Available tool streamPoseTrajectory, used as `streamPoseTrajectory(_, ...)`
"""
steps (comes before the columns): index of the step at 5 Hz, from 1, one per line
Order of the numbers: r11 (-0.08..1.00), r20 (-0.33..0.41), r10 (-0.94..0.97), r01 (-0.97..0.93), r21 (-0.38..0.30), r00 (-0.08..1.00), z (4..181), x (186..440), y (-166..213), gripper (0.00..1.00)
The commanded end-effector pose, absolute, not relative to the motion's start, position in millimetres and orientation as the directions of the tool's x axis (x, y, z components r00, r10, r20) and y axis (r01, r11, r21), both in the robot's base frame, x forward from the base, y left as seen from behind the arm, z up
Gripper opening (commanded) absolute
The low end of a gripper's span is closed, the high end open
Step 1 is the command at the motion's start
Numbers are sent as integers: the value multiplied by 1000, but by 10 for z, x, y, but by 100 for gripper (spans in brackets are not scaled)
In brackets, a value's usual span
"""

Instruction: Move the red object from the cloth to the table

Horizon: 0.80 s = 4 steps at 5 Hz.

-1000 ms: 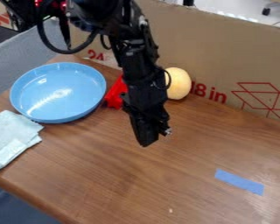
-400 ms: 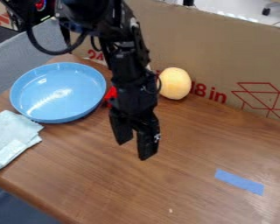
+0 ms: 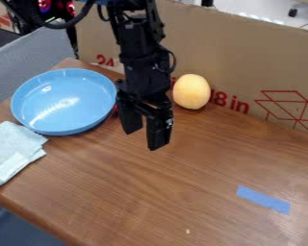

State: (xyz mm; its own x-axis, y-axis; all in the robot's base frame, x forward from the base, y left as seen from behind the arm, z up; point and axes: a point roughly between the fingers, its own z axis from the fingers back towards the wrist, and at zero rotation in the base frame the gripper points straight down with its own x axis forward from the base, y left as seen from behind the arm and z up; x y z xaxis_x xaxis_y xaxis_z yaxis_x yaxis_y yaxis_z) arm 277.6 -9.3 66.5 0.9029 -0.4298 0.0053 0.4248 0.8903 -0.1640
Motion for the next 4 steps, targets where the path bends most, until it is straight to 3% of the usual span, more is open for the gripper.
streamPoseTrajectory(1,885,20,-446,444,-139,895,694,2841,-47,100)
streamPoseTrajectory(2,880,18,-454,451,-151,891,759,2820,28,100)
streamPoseTrajectory(4,891,9,-424,419,-173,906,588,2838,167,100)
